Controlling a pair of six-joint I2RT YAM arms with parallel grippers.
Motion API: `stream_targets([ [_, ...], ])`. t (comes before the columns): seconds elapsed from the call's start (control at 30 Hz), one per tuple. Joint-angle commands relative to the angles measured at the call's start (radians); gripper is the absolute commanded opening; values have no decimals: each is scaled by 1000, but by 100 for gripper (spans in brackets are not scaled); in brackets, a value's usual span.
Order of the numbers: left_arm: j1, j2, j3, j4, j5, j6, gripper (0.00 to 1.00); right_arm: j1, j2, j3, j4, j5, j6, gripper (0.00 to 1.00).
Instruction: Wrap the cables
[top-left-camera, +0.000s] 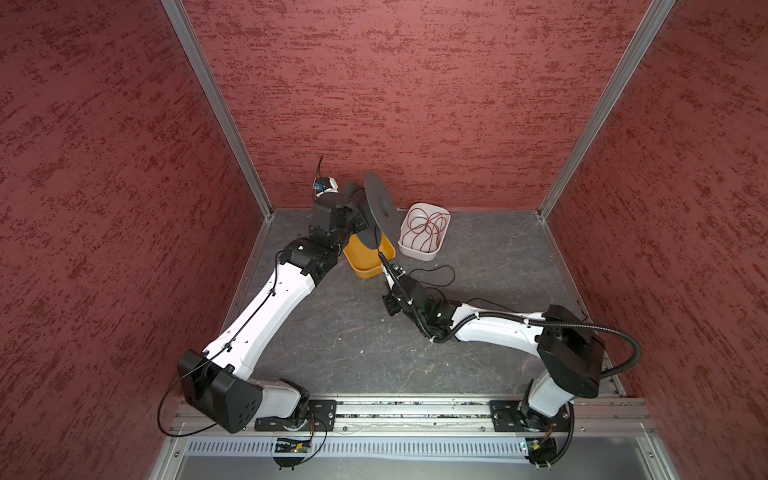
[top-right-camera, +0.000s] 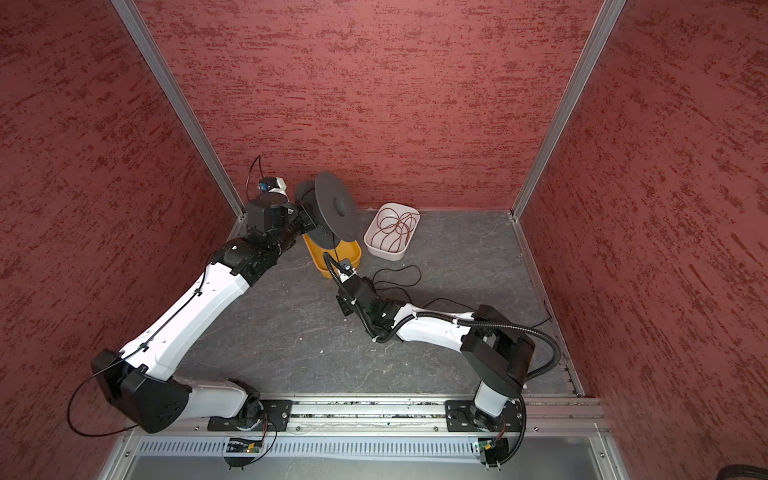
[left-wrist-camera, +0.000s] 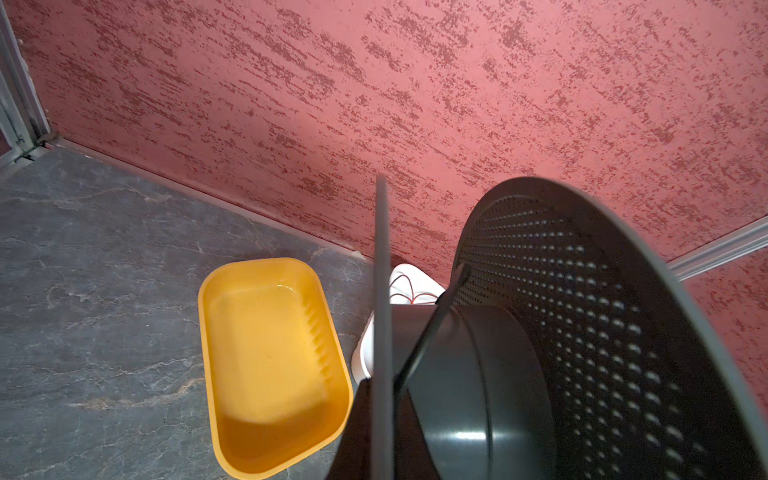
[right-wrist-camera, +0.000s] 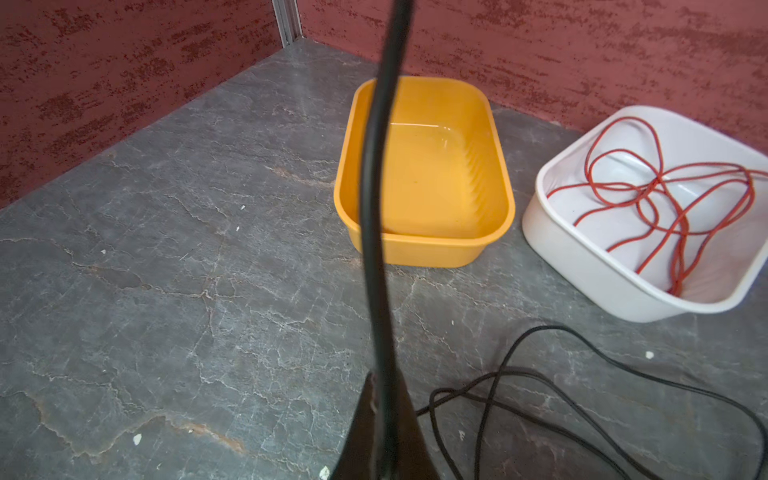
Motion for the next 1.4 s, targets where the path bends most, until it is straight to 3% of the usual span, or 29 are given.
stream_targets([
  [0.0, -37, 9, 13, 113, -126, 51, 0, 24, -33, 54, -69, 47, -59, 0],
  [0.43, -133, 66, 21, 146, -298, 182, 0, 41, -117, 110, -109, 43, -115, 0],
  [0.9, -133, 86, -3, 108, -256, 182, 0, 36, -285, 34, 47, -33, -108, 0],
  [1.37, -188, 101, 19, -28, -249, 394, 0, -84, -285, 187, -207, -128, -147, 0],
])
